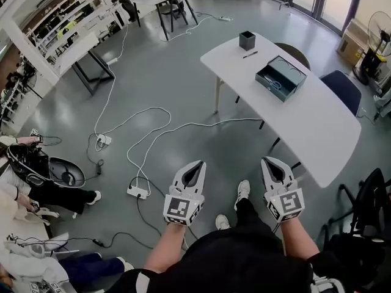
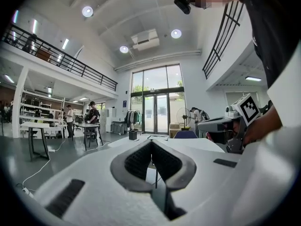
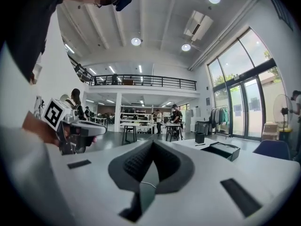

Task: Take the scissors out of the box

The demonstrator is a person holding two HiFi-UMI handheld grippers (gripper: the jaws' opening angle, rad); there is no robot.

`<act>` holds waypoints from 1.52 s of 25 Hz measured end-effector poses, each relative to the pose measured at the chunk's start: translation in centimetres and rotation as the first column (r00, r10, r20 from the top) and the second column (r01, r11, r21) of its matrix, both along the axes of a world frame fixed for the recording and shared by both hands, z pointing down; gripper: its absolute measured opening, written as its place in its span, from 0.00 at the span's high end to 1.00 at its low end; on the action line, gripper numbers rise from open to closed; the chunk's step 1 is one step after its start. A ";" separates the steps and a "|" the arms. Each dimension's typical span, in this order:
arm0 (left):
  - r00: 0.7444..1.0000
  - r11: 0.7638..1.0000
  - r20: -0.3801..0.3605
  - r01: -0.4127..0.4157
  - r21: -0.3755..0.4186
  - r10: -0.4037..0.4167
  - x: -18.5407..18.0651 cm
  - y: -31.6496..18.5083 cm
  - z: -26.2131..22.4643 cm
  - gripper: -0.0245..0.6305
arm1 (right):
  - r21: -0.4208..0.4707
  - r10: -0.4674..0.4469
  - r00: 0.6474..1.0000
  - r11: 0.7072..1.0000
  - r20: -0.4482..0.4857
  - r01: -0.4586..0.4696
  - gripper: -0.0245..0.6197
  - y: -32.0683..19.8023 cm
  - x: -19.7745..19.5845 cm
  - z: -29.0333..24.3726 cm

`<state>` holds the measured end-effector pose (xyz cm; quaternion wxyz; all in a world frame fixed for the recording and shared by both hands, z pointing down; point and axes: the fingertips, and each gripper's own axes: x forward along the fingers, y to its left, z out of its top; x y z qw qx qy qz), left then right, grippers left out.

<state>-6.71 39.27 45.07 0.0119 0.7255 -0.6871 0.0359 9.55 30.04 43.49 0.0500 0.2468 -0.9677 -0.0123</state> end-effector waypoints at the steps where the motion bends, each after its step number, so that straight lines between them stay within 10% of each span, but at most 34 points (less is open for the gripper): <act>1: 1.000 1.000 -0.004 0.003 -0.002 -0.003 -0.5 -0.5 0.2 0.95 | -0.003 0.003 1.000 1.000 0.001 -0.003 0.95 -0.5 -0.3 0.1; 38: 1.000 0.999 0.010 0.019 -0.030 -0.019 -5.0 -28.9 0.2 0.95 | 0.005 -0.018 0.999 1.000 0.037 0.018 0.95 -29.6 -5.7 -0.2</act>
